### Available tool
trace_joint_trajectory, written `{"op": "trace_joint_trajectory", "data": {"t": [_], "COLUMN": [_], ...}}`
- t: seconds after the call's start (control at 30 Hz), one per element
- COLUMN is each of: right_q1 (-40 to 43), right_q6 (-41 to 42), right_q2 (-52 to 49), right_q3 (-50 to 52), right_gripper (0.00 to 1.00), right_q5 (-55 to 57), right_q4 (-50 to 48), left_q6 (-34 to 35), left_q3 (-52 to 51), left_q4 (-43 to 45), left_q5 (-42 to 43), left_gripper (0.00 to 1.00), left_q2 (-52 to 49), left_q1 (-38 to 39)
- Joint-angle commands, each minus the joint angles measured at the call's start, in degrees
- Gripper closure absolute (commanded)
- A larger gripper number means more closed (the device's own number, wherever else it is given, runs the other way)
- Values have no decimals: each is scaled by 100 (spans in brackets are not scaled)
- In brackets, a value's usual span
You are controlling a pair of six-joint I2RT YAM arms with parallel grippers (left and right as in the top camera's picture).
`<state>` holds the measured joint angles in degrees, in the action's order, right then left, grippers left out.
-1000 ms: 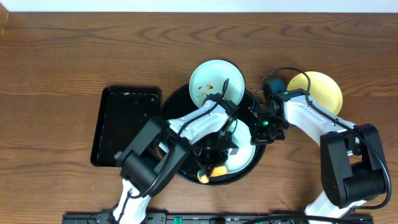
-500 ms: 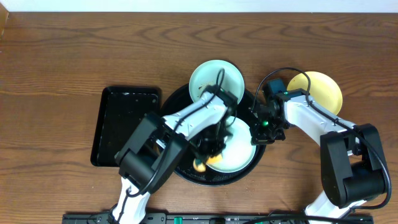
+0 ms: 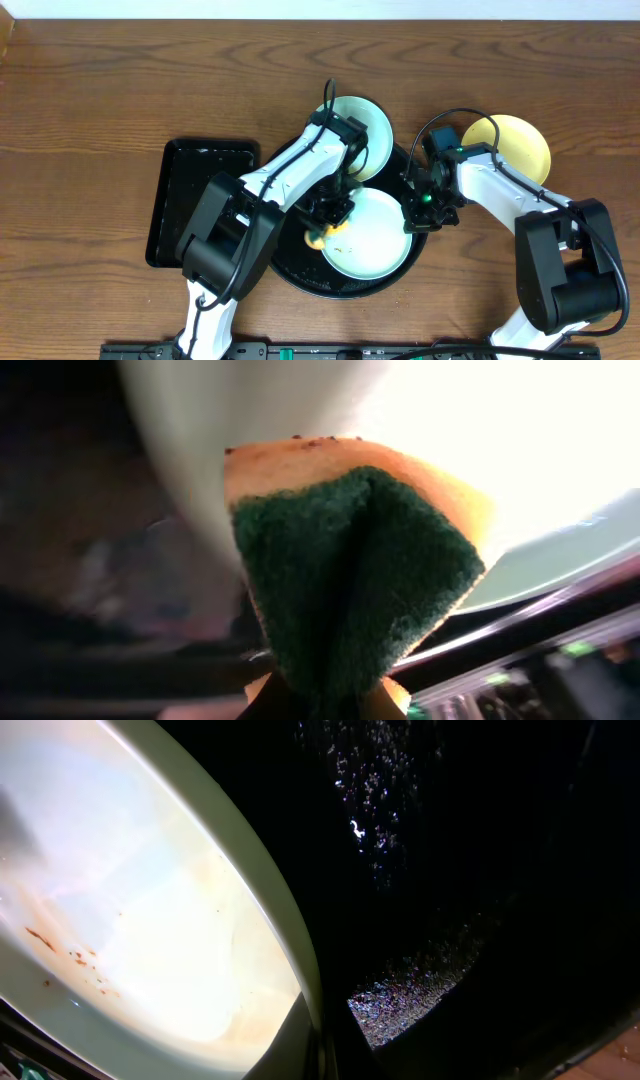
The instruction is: Clean dirty plates on tray and stack at the side
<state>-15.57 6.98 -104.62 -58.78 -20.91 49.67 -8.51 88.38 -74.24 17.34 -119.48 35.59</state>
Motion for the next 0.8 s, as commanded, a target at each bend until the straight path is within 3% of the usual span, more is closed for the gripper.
{"op": "trace_joint_trajectory", "data": {"t": [0.0,0.1,0.23,0.4,0.77], "right_q1": [15,15,15,11,11], "right_q6": [-83,-85,-125,-149,-149], "right_q2": [-66,-66,-66,-66,-66], "right_q3": [50,50,50,50,50], "right_gripper": [99,99,99,99,99], "right_q5": [243,243,243,240,243], "right_q4": [7,17,90,109,87], "left_q6": [-273,22,671,1161,1353], "left_q3": [79,79,76,44,-256], "left_q4": [275,798,1226,1049,575], "left_q5": [1327,2035,2166,1622,1196], "left_gripper": [93,93,92,93,92], "left_q2": [-63,-63,-66,-66,-354], "left_q1": [111,155,155,140,160]}}
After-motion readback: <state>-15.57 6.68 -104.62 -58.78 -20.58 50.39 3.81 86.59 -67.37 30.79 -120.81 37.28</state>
